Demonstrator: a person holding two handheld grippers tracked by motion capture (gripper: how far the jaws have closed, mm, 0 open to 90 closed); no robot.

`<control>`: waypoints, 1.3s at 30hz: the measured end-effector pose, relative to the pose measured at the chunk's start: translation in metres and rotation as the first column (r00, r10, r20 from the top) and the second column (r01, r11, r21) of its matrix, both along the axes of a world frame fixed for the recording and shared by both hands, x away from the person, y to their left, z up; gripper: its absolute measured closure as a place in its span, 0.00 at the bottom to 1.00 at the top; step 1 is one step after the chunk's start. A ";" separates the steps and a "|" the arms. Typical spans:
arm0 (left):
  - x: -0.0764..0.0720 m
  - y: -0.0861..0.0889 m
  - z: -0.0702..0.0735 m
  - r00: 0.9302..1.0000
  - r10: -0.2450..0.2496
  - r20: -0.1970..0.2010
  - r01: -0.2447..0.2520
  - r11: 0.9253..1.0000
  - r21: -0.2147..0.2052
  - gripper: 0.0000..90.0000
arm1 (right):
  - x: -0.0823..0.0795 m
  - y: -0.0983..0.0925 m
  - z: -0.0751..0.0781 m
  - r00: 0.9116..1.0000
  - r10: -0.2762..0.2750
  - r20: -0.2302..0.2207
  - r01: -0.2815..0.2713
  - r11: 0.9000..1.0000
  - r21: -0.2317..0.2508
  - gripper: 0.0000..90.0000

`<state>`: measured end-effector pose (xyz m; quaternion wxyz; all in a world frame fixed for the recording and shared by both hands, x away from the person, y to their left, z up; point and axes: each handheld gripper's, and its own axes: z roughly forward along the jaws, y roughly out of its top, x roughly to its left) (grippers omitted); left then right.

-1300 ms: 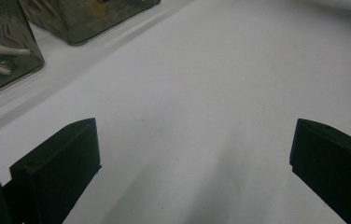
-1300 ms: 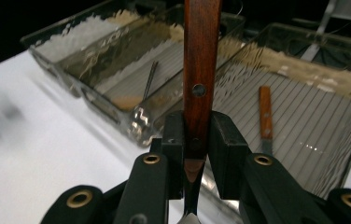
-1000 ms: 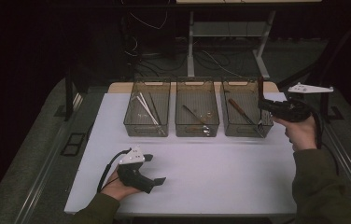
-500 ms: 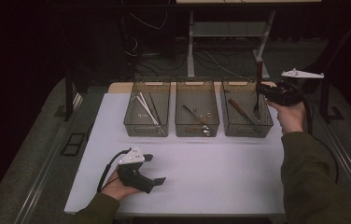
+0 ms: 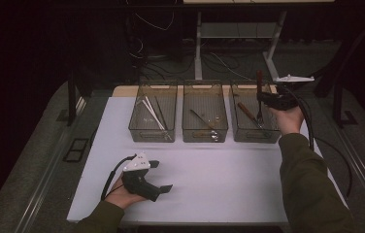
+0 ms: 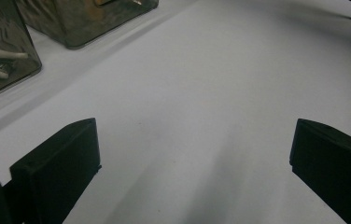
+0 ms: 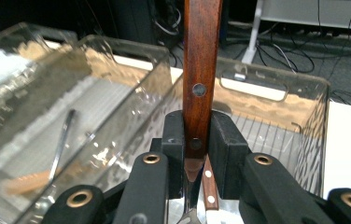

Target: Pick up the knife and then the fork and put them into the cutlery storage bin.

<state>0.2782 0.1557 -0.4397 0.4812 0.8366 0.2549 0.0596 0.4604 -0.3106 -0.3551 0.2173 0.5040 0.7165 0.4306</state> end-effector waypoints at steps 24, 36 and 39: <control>-0.001 -0.001 0.000 1.000 0.004 0.001 -0.004 1.000 -0.005 0.00 | 0.011 0.009 -0.028 0.981 0.070 -0.179 -0.092 0.989 -0.119 0.86; 0.000 -0.001 0.000 1.000 0.004 0.008 -0.004 1.000 -0.004 0.00 | 0.016 0.012 -0.032 0.972 0.092 -0.215 -0.126 0.980 -0.152 0.79; 0.000 -0.001 0.000 1.000 0.002 0.007 -0.002 1.000 -0.003 0.00 | 0.016 0.012 -0.033 0.971 0.090 -0.223 -0.126 0.981 -0.150 0.73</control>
